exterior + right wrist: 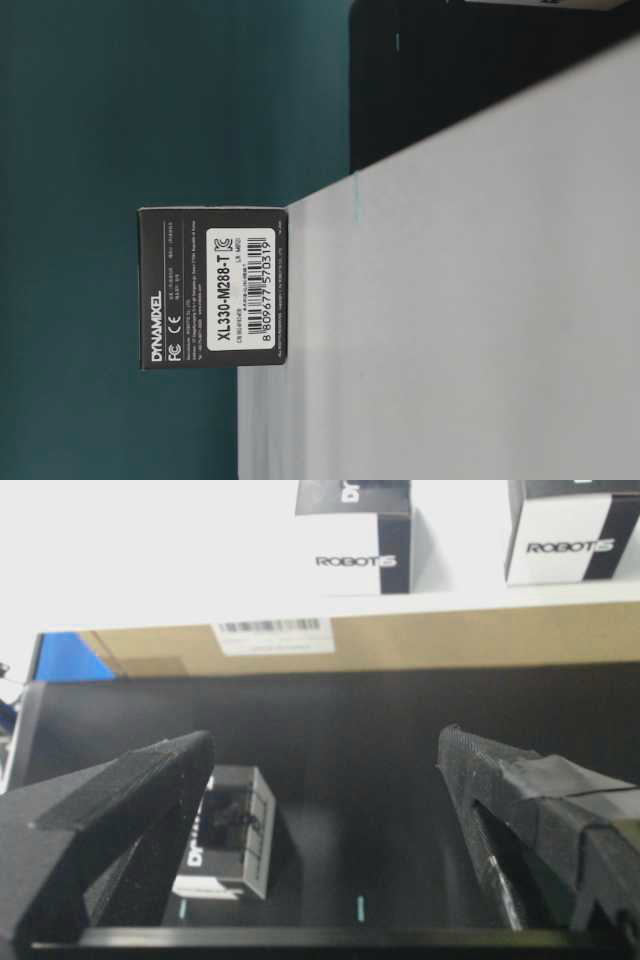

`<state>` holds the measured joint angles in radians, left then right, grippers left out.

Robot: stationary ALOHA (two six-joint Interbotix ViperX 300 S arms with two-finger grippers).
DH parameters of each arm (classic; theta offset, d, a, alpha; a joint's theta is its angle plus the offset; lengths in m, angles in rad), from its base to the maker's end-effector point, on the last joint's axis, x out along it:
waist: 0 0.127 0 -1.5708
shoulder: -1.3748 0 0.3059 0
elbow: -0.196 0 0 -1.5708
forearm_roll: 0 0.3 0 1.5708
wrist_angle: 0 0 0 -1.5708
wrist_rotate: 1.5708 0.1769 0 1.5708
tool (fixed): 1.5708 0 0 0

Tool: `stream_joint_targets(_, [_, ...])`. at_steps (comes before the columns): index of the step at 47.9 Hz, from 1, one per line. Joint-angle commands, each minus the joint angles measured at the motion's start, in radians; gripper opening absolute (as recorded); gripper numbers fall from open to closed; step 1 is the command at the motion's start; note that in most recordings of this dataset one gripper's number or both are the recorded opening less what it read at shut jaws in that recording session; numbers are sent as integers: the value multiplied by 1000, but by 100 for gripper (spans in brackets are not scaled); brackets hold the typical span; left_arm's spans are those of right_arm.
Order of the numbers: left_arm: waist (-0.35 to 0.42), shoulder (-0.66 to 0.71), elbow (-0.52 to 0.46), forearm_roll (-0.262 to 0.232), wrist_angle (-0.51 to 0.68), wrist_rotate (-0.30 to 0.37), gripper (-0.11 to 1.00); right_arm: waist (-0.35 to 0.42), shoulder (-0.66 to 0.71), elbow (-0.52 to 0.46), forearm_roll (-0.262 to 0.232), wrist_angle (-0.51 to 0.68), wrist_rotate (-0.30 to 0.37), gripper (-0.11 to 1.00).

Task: Place the box from the black base onto the white base.

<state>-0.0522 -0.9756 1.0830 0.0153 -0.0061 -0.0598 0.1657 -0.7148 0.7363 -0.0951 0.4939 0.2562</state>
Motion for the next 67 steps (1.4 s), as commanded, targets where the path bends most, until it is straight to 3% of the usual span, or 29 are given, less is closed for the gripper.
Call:
stream_joint_targets(1, [-2,3,-25,3,-5,0,-2,2,2,-2,2,-23,0,100])
stream_joint_targets(67, [0,-29,-29,2,34,0,-2,2,-38,51,3,-32,-2,100])
